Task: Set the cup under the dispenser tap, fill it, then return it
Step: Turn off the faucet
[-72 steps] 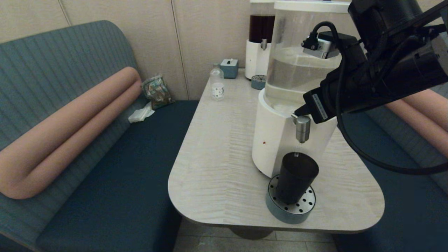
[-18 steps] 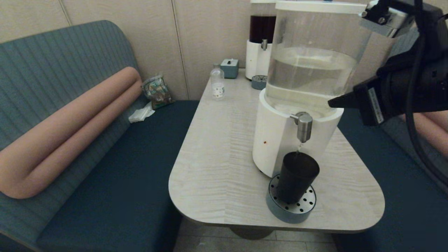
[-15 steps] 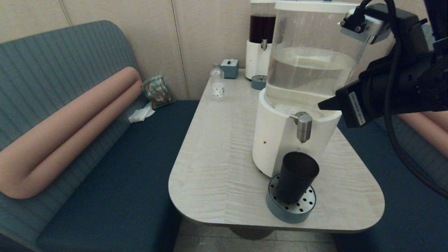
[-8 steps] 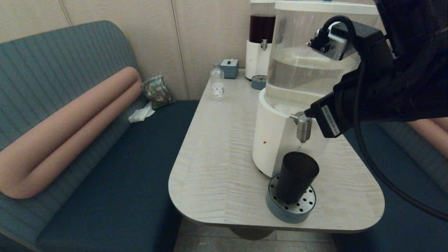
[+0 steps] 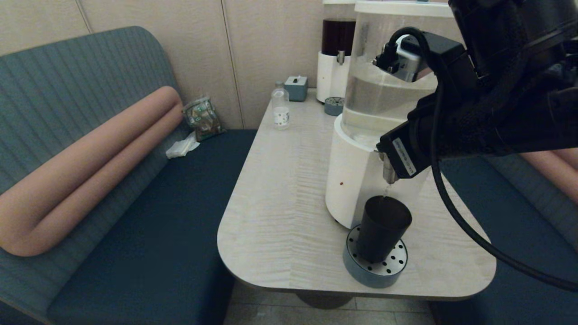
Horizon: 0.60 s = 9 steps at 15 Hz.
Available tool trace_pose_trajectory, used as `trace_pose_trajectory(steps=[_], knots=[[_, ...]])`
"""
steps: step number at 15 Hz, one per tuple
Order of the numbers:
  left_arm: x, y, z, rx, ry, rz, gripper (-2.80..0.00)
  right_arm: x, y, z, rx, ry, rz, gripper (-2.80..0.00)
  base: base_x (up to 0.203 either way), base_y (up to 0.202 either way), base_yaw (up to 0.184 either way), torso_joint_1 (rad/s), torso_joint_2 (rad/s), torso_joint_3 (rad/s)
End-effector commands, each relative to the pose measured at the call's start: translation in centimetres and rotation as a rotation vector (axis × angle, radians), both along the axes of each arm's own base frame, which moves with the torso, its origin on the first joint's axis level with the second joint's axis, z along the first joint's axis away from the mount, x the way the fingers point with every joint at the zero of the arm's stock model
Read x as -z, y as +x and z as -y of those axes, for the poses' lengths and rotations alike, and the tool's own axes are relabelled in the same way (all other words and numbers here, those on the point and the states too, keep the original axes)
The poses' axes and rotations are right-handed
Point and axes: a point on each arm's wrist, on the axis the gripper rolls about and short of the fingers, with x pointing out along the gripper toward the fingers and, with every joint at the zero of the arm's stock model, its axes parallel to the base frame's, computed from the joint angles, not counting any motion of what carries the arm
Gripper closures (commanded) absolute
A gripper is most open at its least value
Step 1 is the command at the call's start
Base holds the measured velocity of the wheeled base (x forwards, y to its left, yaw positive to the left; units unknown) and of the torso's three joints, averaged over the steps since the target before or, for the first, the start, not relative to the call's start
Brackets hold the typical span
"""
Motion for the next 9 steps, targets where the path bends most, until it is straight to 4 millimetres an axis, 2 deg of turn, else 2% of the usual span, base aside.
trace_pose_trajectory(steps=[1,5,7,9], knots=[[0.0,0.0,0.0,0.0,-0.001,0.0,0.0,0.2,0.6,-0.7,0.001,-0.006,-0.002,0.0,0.0,0.0,0.0,0.0,0.0,0.0],[0.0,0.0,0.0,0.0,-0.001,-0.002,0.0,0.0,1.3,-1.4,0.023,-0.037,0.012,0.0,0.0,0.0,0.0,0.0,0.0,0.0],[0.0,0.0,0.0,0.0,-0.001,-0.002,0.0,-0.3,1.1,-1.4,0.022,-0.064,-0.021,0.0,0.0,0.0,0.0,0.0,0.0,0.0],[0.0,0.0,0.0,0.0,-0.001,-0.002,0.0,-0.2,0.5,-2.1,0.002,-0.094,-0.034,0.0,0.0,0.0,0.0,0.0,0.0,0.0]])
